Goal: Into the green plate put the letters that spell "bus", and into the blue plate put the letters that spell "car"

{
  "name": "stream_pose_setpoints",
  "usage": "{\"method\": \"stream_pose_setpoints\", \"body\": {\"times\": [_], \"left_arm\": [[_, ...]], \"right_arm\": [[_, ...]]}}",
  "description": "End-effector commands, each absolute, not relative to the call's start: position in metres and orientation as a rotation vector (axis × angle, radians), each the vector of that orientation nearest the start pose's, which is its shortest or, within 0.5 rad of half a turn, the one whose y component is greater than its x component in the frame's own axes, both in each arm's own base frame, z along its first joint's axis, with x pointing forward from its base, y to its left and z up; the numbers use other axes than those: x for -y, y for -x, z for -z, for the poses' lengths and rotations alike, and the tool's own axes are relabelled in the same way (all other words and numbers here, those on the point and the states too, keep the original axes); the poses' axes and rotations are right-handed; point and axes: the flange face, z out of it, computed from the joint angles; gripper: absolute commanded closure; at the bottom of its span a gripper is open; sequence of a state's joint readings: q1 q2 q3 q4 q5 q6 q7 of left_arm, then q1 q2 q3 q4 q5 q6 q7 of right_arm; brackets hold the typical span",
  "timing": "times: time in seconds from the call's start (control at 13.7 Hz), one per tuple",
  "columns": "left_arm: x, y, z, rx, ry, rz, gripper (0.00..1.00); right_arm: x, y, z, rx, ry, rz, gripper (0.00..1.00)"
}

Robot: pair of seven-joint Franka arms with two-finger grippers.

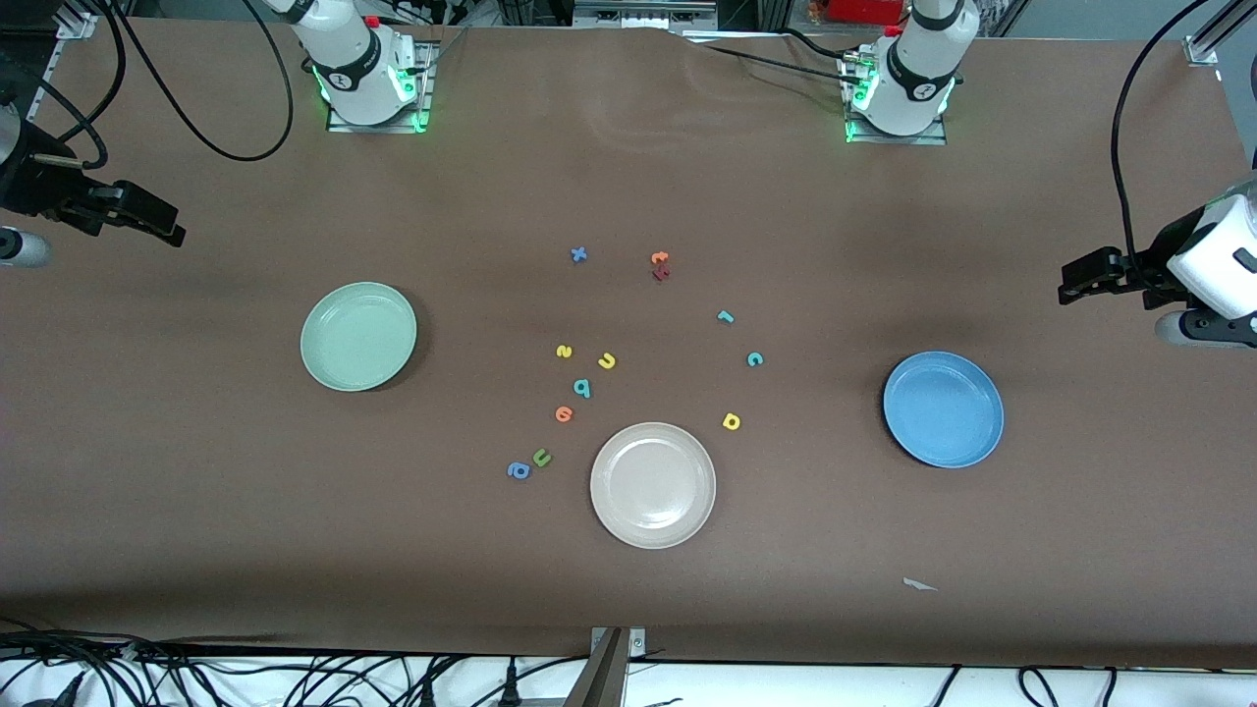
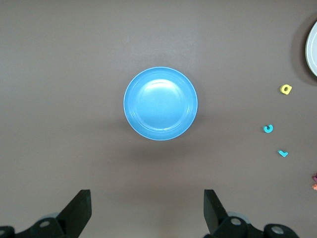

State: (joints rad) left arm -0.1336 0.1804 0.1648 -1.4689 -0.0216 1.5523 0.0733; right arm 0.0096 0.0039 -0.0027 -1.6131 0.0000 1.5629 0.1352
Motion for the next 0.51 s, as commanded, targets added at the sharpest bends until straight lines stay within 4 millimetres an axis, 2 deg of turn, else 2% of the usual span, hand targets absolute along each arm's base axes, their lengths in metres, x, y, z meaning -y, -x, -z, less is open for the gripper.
{"method": "stream_pose_setpoints", "body": {"times": [0.0,0.44], "left_arm": [[-0.0082,-0.6034,-0.5687,-0.099,3.142,-0.143,0.00],[-0.0071,-0.6038,-0.5678,-0.102,3.143,-0.146,0.00]], "right_arm": [[-0.0044,-0.5527,-0.6044,-0.203,3.144,-0.081,0.00],[-0.0121,-0.5545,-0.5996,-0.165,3.154,-0.102,0.00]]}}
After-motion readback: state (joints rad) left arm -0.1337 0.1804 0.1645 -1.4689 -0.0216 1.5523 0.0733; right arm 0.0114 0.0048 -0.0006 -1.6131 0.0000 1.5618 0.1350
